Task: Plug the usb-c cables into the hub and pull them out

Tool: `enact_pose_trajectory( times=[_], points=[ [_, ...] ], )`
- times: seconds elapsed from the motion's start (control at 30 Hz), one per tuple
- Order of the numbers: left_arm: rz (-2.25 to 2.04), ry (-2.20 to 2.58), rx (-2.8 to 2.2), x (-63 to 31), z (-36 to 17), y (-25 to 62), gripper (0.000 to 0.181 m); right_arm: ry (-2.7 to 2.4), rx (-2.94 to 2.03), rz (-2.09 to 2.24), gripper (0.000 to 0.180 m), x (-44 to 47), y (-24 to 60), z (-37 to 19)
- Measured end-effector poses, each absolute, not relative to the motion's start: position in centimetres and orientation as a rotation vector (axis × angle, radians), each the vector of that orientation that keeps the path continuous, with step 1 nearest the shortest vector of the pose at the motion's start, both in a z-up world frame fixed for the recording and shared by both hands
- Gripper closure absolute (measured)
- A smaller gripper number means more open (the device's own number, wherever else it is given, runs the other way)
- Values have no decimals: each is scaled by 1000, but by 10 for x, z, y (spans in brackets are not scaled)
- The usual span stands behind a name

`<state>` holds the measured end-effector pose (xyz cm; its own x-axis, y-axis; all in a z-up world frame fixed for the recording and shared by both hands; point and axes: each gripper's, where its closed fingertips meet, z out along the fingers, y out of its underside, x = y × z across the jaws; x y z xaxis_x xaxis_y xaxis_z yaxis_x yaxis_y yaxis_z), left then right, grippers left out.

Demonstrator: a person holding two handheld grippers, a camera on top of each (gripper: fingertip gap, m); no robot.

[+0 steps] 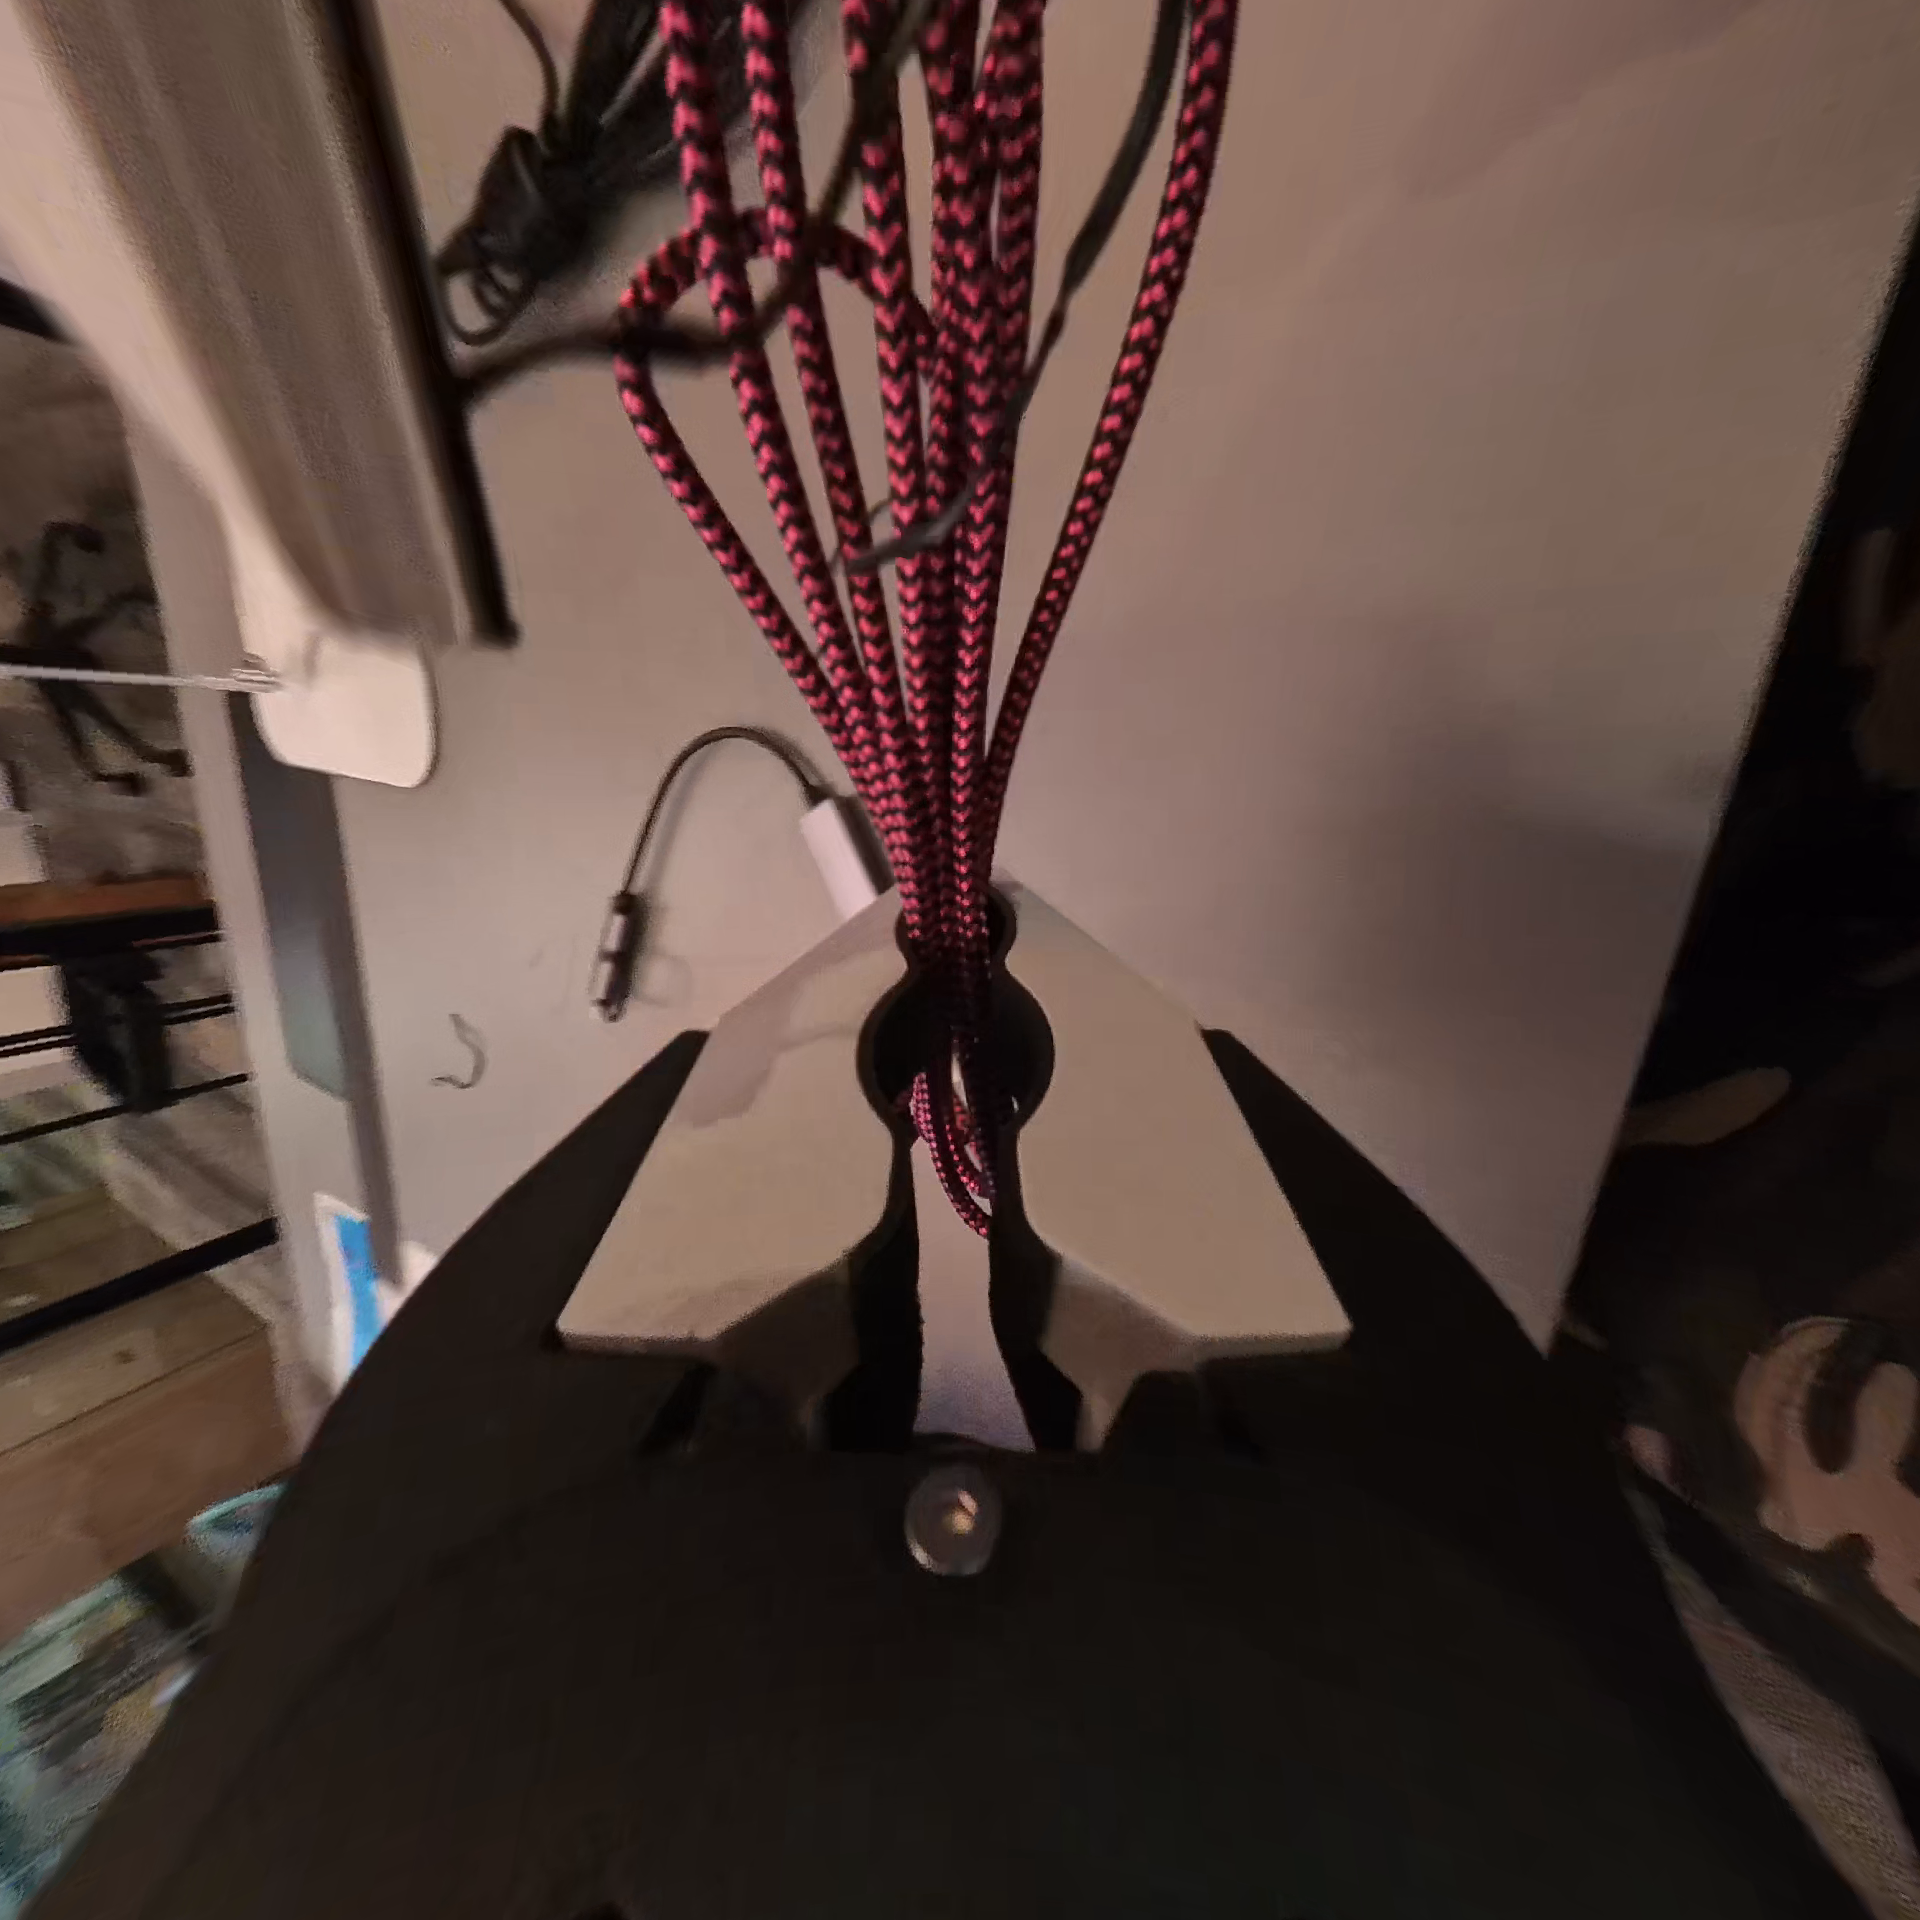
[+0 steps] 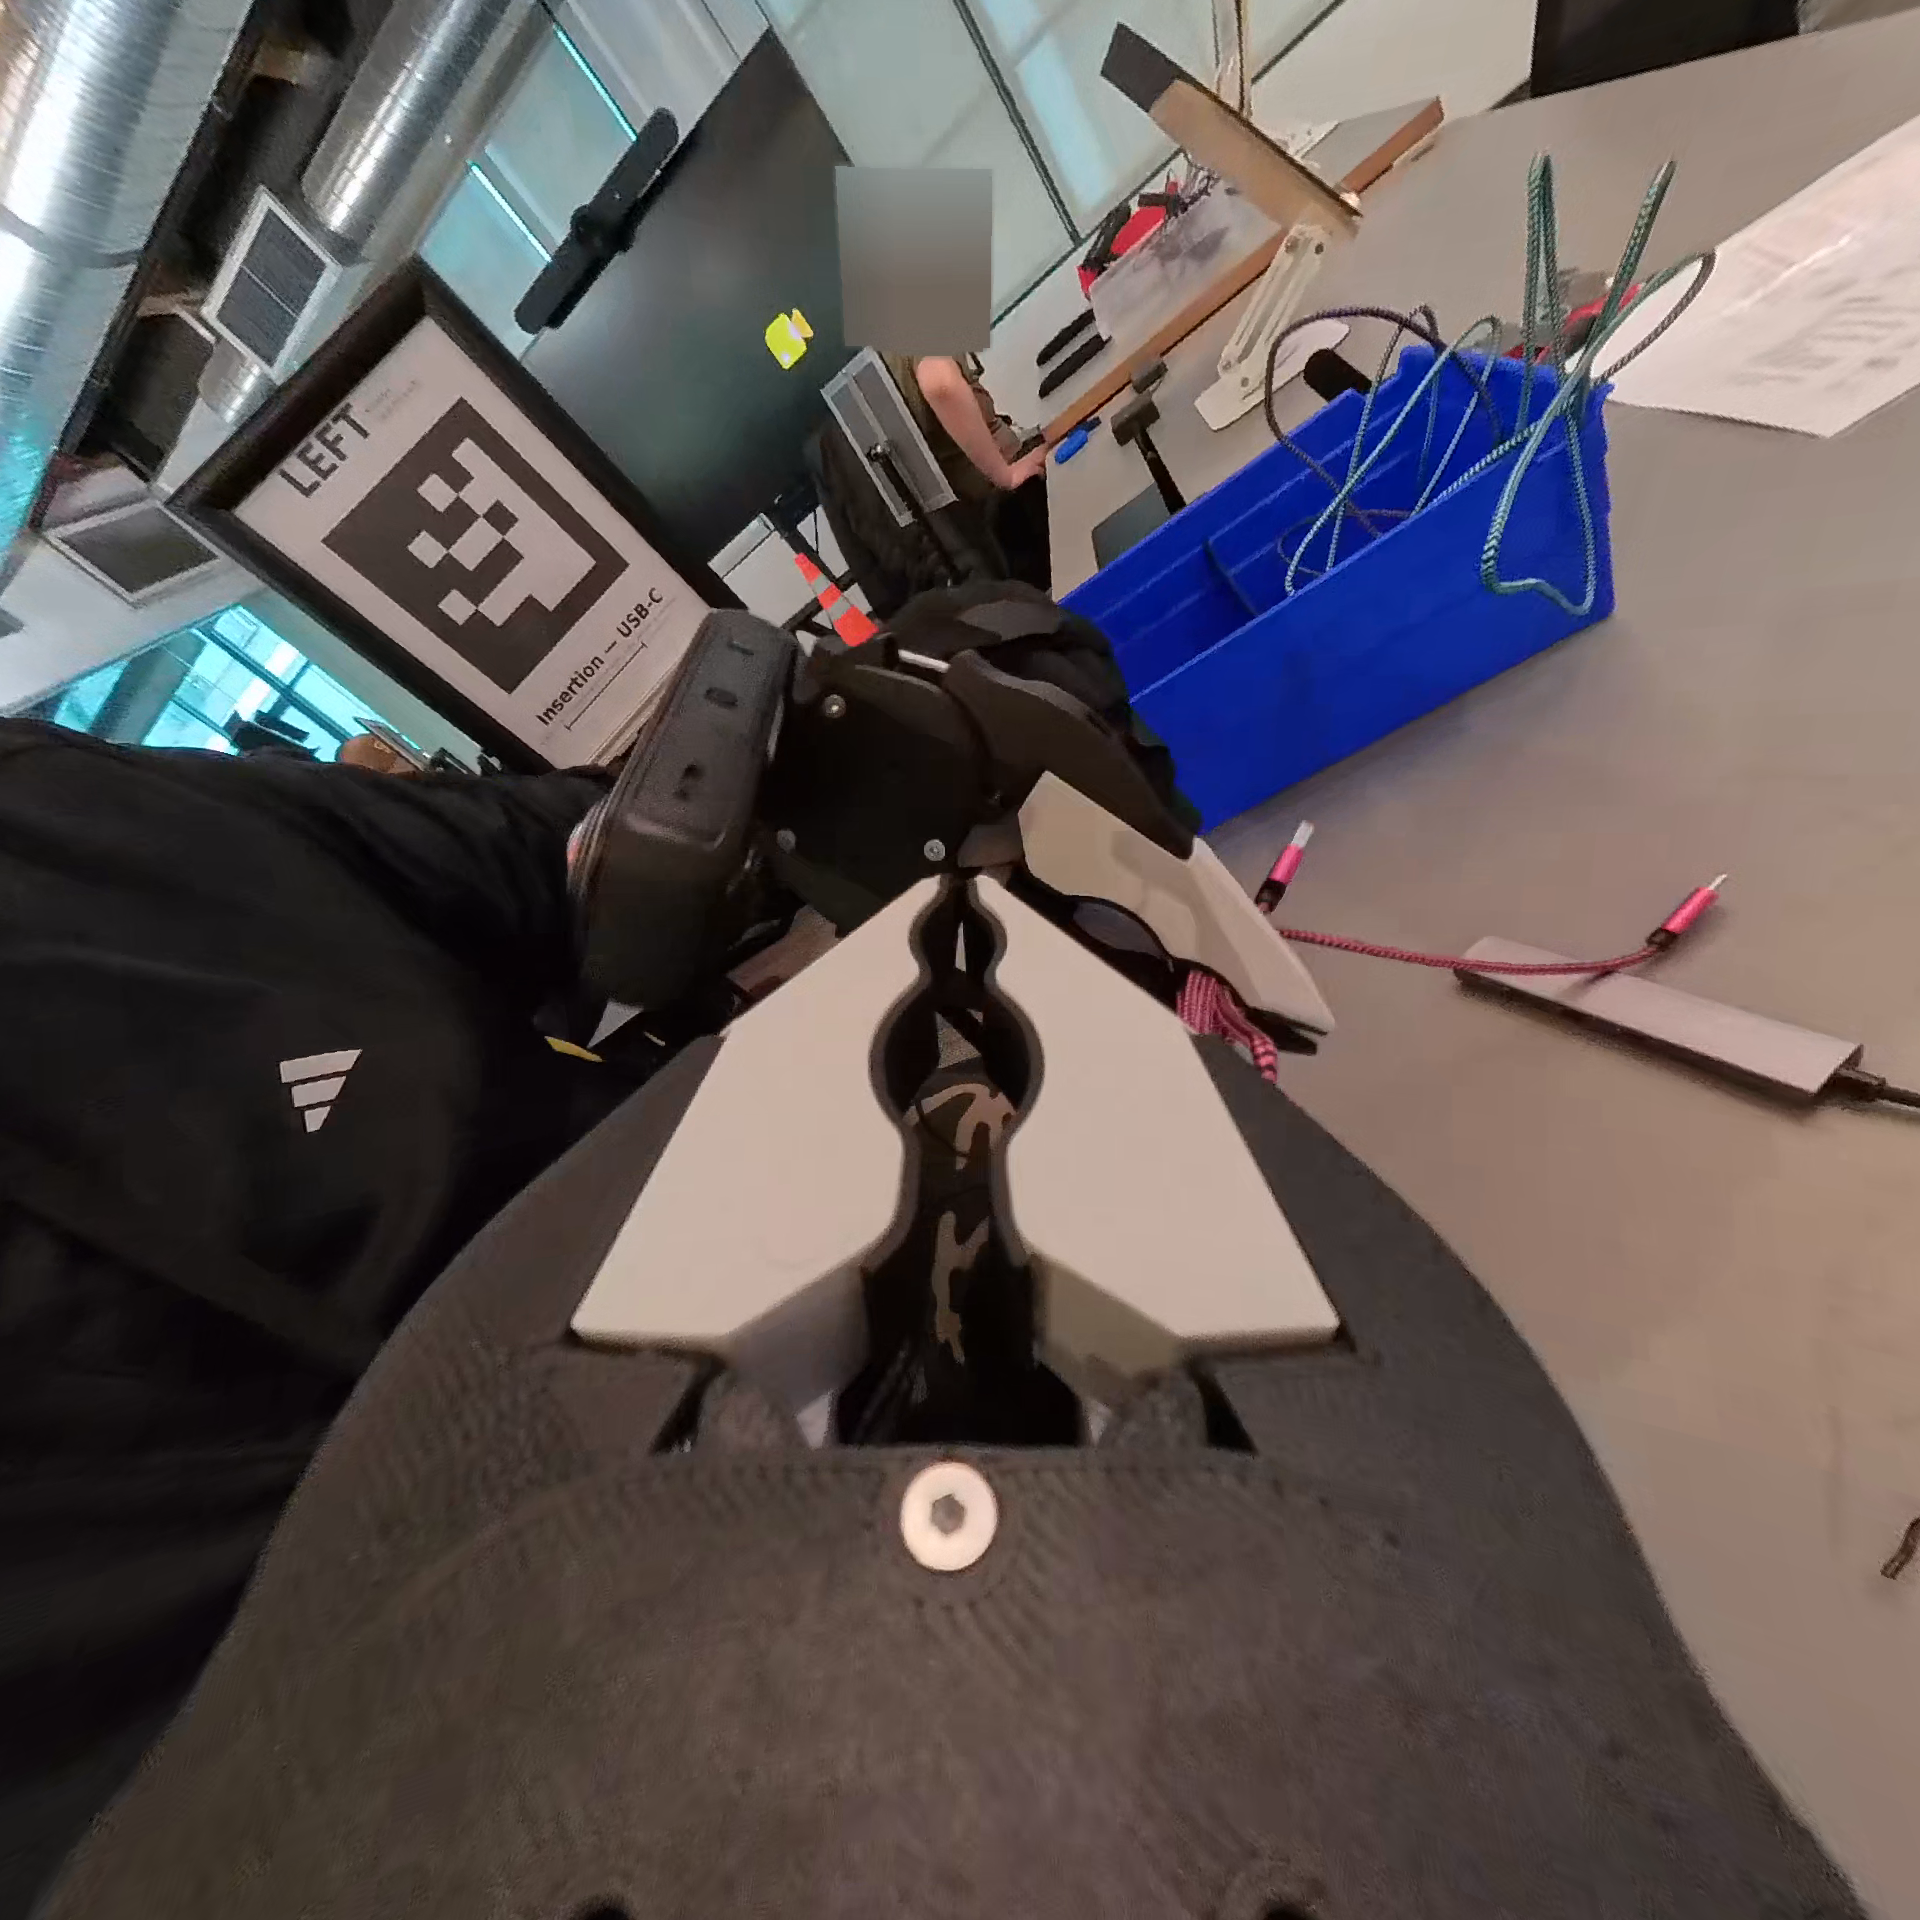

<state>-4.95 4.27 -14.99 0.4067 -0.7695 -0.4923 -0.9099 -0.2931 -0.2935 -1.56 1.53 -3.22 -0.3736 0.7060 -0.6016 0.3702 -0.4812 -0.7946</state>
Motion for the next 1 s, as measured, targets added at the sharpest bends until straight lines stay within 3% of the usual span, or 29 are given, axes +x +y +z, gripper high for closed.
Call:
enact_pose_trajectory(
  times=[0.3,1.0],
  points=[
    [939,1441,-1880,-75,-129,78,180,-1311,-1676,1956,180,-27,23,-39],
    [1095,1534,-1798,-76,-122,90,181,-1342,-1823,1632,180,-51,48,-76]
  ],
)
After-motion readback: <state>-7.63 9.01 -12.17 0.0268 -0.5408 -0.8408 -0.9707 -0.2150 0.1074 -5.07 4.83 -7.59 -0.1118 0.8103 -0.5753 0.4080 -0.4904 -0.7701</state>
